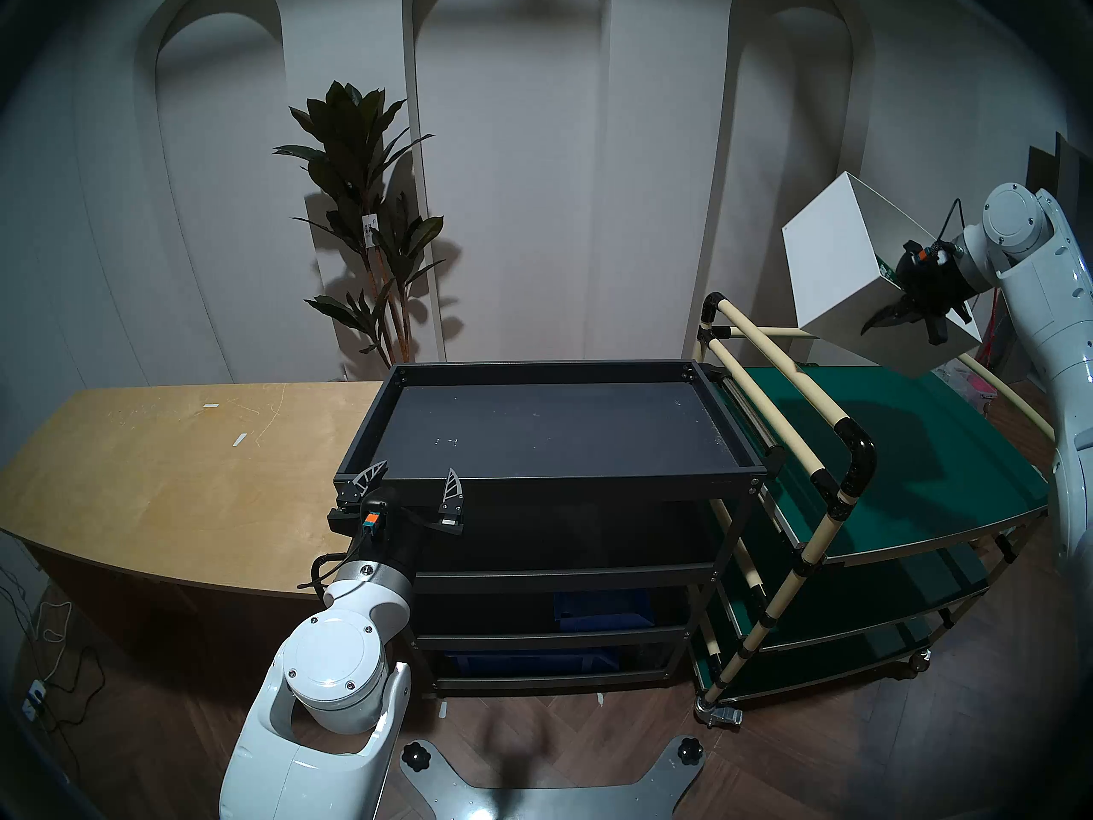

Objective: Put the storage box onto the shelf

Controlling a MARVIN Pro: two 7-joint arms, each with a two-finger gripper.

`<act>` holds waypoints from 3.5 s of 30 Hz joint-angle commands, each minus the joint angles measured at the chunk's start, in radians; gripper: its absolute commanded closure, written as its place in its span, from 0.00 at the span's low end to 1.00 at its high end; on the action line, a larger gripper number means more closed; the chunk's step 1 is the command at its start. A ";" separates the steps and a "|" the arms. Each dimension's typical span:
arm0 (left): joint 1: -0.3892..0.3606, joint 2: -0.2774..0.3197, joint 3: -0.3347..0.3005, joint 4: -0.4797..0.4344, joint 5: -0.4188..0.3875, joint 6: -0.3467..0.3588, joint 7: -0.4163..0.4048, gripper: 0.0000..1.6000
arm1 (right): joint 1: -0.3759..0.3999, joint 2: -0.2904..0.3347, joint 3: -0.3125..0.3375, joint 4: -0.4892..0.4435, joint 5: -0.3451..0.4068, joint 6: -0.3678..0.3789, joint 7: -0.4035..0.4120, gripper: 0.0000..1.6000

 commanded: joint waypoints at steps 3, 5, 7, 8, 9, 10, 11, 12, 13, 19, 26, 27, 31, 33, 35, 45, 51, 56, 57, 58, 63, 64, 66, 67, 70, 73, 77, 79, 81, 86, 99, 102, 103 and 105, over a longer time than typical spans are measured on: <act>-0.013 -0.001 0.000 -0.026 -0.001 -0.007 0.000 0.00 | 0.115 -0.042 0.030 -0.085 0.035 -0.023 -0.005 1.00; -0.014 -0.001 0.000 -0.027 -0.001 -0.008 0.001 0.00 | 0.125 -0.049 0.030 -0.094 0.044 -0.023 -0.005 1.00; -0.015 -0.001 0.000 -0.029 -0.001 -0.008 0.001 0.00 | 0.131 -0.055 0.030 -0.107 0.050 -0.020 -0.005 1.00; -0.015 -0.001 0.000 -0.030 -0.001 -0.008 0.001 0.00 | 0.139 -0.058 0.027 -0.111 0.051 -0.015 -0.005 1.00; -0.015 -0.001 0.000 -0.031 -0.001 -0.008 0.001 0.00 | 0.137 -0.060 0.027 -0.117 0.053 -0.011 -0.005 1.00; -0.015 -0.001 0.001 -0.032 -0.001 -0.009 0.001 0.00 | 0.143 -0.064 0.025 -0.124 0.055 -0.005 -0.005 1.00; -0.016 -0.001 0.001 -0.032 -0.001 -0.009 0.002 0.00 | 0.149 -0.068 0.022 -0.127 0.058 -0.003 -0.005 1.00; -0.016 0.000 0.001 -0.033 -0.002 -0.009 0.002 0.00 | 0.152 -0.071 0.022 -0.135 0.061 0.001 -0.005 1.00; -0.016 0.000 0.001 -0.034 -0.002 -0.009 0.002 0.00 | 0.156 -0.074 0.020 -0.142 0.064 0.003 -0.005 1.00; -0.017 0.000 0.001 -0.038 -0.002 -0.009 0.003 0.00 | 0.185 -0.092 -0.002 -0.177 0.077 0.029 -0.005 1.00; -0.016 0.000 0.002 -0.046 -0.002 -0.010 0.003 0.00 | 0.209 -0.126 -0.049 -0.170 0.091 0.095 -0.005 1.00; -0.016 0.000 0.002 -0.047 -0.002 -0.010 0.004 0.00 | 0.208 -0.133 -0.059 -0.167 0.094 0.107 -0.005 1.00; -0.014 0.001 0.002 -0.052 -0.003 -0.009 0.004 0.00 | 0.210 -0.162 -0.102 -0.160 0.106 0.151 -0.005 1.00; -0.014 0.001 0.002 -0.053 -0.003 -0.009 0.004 0.00 | 0.215 -0.179 -0.130 -0.162 0.113 0.175 -0.005 1.00; -0.013 0.001 0.002 -0.054 -0.003 -0.009 0.004 0.00 | 0.221 -0.196 -0.153 -0.169 0.120 0.193 -0.005 1.00; -0.012 0.002 0.002 -0.057 -0.003 -0.008 0.005 0.00 | 0.256 -0.258 -0.258 -0.213 0.159 0.274 -0.005 1.00; -0.011 0.002 0.003 -0.059 -0.003 -0.008 0.005 0.00 | 0.261 -0.256 -0.323 -0.238 0.187 0.330 -0.005 1.00; -0.011 0.002 0.003 -0.060 -0.003 -0.008 0.006 0.00 | 0.265 -0.226 -0.365 -0.255 0.207 0.373 -0.005 1.00; -0.011 0.002 0.003 -0.060 -0.003 -0.008 0.006 0.00 | 0.265 -0.222 -0.372 -0.259 0.212 0.382 -0.005 1.00; -0.011 0.003 0.003 -0.061 -0.003 -0.008 0.006 0.00 | 0.267 -0.216 -0.385 -0.264 0.220 0.395 -0.005 1.00; -0.010 0.003 0.003 -0.061 -0.003 -0.007 0.006 0.00 | 0.253 -0.183 -0.426 -0.283 0.243 0.436 -0.005 1.00; -0.010 0.003 0.003 -0.061 -0.003 -0.007 0.007 0.00 | 0.250 -0.175 -0.437 -0.289 0.250 0.447 -0.005 1.00; -0.010 0.003 0.003 -0.061 -0.003 -0.007 0.007 0.00 | 0.245 -0.164 -0.454 -0.303 0.264 0.463 -0.005 1.00; -0.010 0.003 0.003 -0.061 -0.003 -0.007 0.007 0.00 | 0.243 -0.160 -0.462 -0.310 0.271 0.470 -0.005 1.00; -0.010 0.003 0.003 -0.061 -0.003 -0.007 0.007 0.00 | 0.240 -0.152 -0.491 -0.338 0.294 0.493 -0.005 1.00; -0.010 0.003 0.003 -0.061 -0.003 -0.007 0.007 0.00 | 0.240 -0.157 -0.517 -0.372 0.319 0.511 -0.005 1.00; -0.010 0.004 0.004 -0.061 -0.003 -0.007 0.008 0.00 | 0.245 -0.154 -0.555 -0.420 0.356 0.542 -0.005 1.00; -0.010 0.004 0.004 -0.062 -0.004 -0.007 0.008 0.00 | 0.248 -0.152 -0.571 -0.441 0.374 0.556 -0.005 1.00; -0.010 0.004 0.004 -0.062 -0.004 -0.007 0.008 0.00 | 0.249 -0.149 -0.589 -0.462 0.393 0.572 -0.005 1.00; -0.010 0.004 0.004 -0.063 -0.004 -0.007 0.008 0.00 | 0.248 -0.129 -0.633 -0.510 0.442 0.615 -0.005 1.00; -0.009 0.005 0.004 -0.066 -0.005 -0.007 0.009 0.00 | 0.250 -0.054 -0.746 -0.588 0.571 0.754 -0.048 1.00; -0.008 0.006 0.004 -0.066 -0.005 -0.007 0.009 0.00 | 0.253 -0.046 -0.770 -0.599 0.600 0.784 -0.082 1.00; -0.008 0.006 0.004 -0.067 -0.005 -0.007 0.009 0.00 | 0.255 -0.041 -0.782 -0.602 0.613 0.800 -0.097 1.00; -0.008 0.006 0.004 -0.067 -0.005 -0.007 0.009 0.00 | 0.255 -0.035 -0.796 -0.603 0.627 0.816 -0.112 1.00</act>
